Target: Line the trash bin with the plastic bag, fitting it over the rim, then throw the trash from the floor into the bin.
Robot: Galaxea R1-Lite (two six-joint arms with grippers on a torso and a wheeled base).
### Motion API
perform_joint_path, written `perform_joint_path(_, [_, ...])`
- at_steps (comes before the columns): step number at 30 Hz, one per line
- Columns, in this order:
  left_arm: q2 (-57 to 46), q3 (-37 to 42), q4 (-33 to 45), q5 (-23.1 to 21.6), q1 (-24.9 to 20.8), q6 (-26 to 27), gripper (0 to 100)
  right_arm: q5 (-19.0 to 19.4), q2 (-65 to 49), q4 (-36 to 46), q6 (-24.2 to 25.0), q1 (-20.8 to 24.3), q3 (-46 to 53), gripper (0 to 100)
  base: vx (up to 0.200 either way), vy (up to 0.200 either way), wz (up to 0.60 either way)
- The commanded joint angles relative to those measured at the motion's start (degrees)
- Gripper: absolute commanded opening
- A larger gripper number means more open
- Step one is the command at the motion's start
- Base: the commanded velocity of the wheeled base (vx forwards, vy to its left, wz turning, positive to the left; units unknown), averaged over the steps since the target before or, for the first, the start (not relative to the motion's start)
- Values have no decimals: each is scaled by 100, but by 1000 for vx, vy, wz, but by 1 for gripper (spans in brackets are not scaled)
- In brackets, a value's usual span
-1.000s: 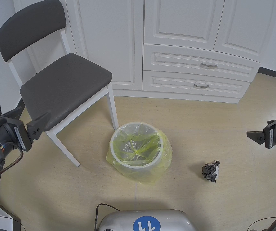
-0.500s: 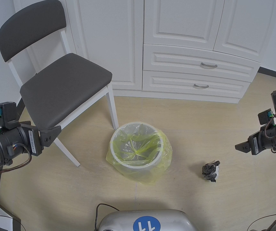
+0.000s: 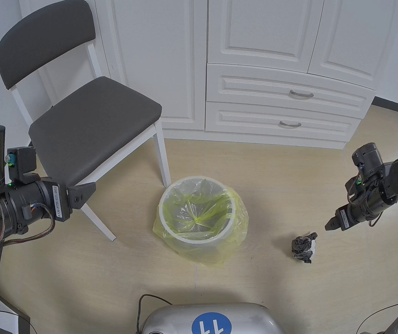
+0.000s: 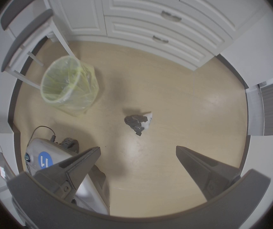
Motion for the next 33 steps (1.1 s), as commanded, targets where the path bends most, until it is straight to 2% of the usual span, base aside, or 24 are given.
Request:
perform_joint_path(1, [7,26,-22,-12,37,7,100,36,914,-33,-78,-326,-232,100,0,0,0])
perform_joint_path(9, [-37,132,-22,-12,-24,69,100,335,958,-666,-227,-326,120,100,0,0,0])
perform_joint_path(10, [-37,158,-30,14,-121,95,100,546,958,-1563,-368,-388,515,100,0,0,0])
perform_joint_path(14, [-46,184,-197,40,-429,95,100,783,906,-3083,-412,-423,1104,100,0,0,0])
perform_joint_path(19, [7,334,-549,84,-780,95,100,783,580,-4120,-517,-397,1666,100,0,0,0])
perform_joint_path(25, [42,483,-936,128,-859,262,100,642,-430,-4753,-781,-115,2378,100,0,0,0])
perform_joint_path(30, [332,764,-1780,269,-824,403,100,106,-1555,-4990,-807,430,3372,100,0,0,0])
perform_joint_path(33, [446,852,-2131,225,-719,403,100,-17,-1573,-5008,-737,421,3644,100,0,0,0])
